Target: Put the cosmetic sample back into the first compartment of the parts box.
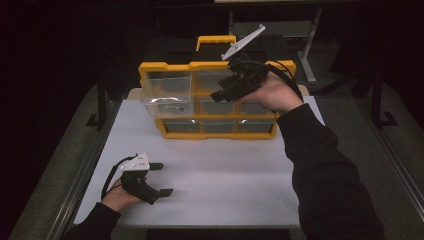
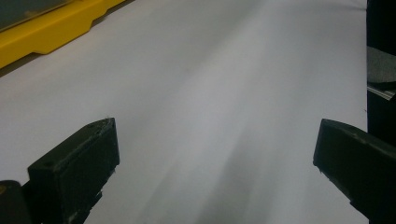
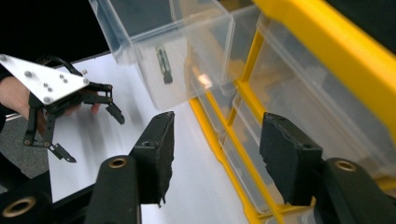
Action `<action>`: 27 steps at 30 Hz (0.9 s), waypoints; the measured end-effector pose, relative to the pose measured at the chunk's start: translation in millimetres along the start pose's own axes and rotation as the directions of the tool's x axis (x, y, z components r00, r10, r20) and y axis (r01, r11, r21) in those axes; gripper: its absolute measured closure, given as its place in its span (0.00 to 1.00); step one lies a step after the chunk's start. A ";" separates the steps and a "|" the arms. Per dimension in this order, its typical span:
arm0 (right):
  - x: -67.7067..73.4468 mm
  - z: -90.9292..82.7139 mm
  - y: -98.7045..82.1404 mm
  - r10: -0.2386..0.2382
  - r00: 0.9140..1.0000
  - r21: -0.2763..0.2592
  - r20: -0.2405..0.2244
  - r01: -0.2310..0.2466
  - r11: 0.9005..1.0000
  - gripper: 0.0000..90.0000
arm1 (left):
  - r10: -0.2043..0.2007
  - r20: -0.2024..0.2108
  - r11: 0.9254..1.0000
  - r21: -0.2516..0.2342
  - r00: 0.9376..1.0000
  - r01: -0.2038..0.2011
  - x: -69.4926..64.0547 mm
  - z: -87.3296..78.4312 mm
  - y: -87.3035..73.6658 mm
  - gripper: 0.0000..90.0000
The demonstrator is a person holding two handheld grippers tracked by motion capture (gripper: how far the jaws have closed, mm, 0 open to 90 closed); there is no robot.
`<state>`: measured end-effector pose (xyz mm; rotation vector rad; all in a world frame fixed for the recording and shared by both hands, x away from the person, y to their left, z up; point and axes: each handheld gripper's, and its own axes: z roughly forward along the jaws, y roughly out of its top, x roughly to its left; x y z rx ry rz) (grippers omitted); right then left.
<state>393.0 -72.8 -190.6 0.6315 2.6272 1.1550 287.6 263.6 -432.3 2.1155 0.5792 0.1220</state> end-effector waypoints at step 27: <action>9.9 25.7 -95.7 0.066 0.995 -0.065 0.072 -0.061 0.996 0.17 | -0.001 -0.013 1.000 -0.007 1.000 0.001 2.0 -0.9 -1.8 0.00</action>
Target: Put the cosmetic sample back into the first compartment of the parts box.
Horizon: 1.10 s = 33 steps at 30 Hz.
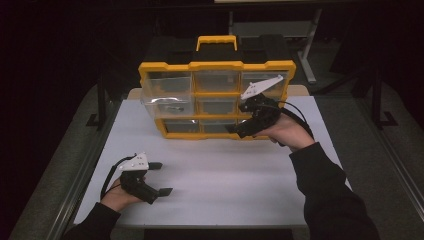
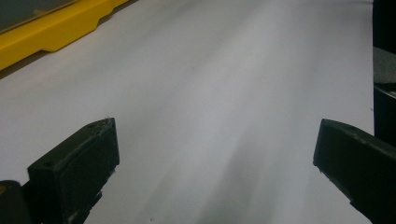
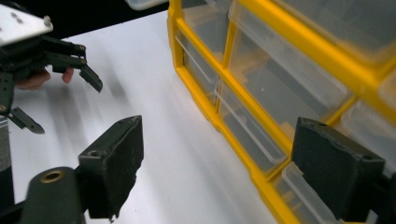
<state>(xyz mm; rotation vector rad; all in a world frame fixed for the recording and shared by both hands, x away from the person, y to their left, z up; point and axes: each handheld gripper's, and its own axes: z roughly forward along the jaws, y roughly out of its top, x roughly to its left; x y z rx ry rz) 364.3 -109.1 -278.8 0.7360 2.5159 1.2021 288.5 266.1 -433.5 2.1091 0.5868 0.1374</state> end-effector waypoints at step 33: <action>18.2 10.6 -160.4 0.177 0.975 -0.078 0.131 -0.168 0.983 0.02 | 0.001 -0.008 1.000 0.006 1.000 -0.001 0.5 1.9 0.1 0.00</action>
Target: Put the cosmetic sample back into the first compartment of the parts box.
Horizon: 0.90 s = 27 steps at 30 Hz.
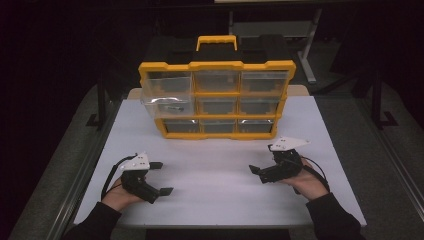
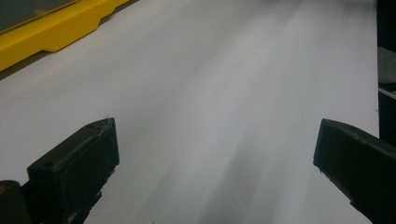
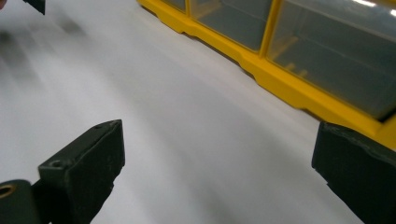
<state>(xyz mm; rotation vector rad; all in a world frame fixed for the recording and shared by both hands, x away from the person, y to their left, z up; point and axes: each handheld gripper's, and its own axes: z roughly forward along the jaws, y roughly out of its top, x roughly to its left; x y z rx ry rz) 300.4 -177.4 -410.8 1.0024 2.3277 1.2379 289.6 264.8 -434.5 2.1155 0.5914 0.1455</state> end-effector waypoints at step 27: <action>9.6 -7.2 -59.0 -0.011 0.999 0.053 0.033 0.009 0.999 0.02 | 0.004 -0.001 1.000 0.027 1.000 -0.004 -3.4 1.7 -3.4 0.00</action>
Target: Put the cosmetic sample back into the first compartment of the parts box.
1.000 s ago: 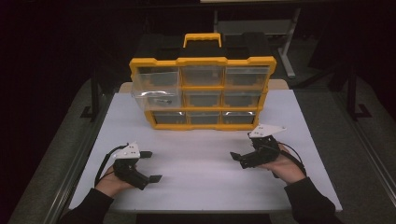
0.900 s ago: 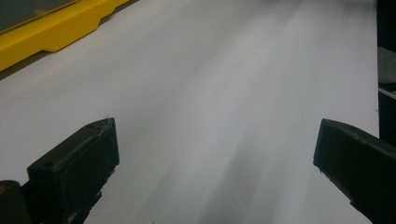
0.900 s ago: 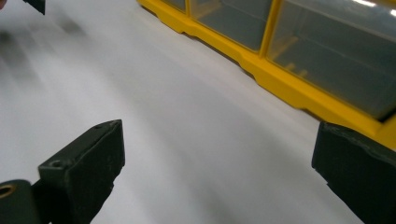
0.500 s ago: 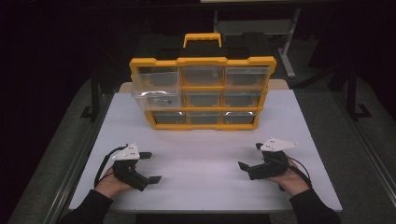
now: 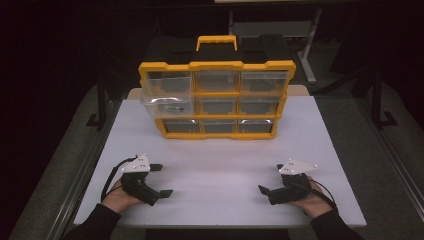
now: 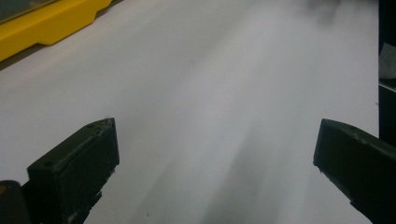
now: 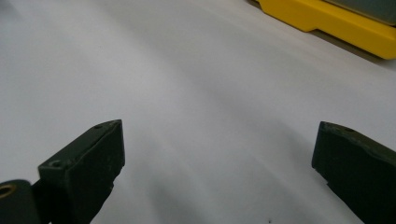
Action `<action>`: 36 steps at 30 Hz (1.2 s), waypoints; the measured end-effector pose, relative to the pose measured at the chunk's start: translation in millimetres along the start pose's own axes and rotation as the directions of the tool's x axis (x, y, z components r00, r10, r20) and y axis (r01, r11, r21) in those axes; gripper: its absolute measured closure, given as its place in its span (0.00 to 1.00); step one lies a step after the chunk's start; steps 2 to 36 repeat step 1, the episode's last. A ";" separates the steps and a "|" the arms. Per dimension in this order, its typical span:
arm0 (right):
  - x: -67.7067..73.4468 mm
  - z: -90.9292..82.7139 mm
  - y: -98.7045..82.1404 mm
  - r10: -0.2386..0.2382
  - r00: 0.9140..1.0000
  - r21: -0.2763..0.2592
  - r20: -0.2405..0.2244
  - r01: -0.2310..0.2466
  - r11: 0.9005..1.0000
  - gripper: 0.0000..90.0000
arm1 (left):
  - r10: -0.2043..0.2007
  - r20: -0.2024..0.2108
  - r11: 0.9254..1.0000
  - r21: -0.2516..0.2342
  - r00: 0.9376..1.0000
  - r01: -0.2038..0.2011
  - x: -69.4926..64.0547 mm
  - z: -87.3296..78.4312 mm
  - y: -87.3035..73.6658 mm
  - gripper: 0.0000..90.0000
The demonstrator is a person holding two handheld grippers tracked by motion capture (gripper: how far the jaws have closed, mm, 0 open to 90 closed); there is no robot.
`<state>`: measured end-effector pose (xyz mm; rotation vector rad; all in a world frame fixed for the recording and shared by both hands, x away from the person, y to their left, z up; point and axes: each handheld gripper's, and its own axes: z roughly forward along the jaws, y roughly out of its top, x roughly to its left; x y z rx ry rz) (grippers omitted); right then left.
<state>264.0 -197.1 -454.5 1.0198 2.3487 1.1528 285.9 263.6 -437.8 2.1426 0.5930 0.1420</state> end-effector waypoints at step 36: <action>-0.2 0.3 0.2 0.000 1.000 0.001 0.001 0.000 1.000 0.02 | 0.003 -0.002 1.000 0.007 1.000 -0.003 0.4 0.7 -0.3 0.00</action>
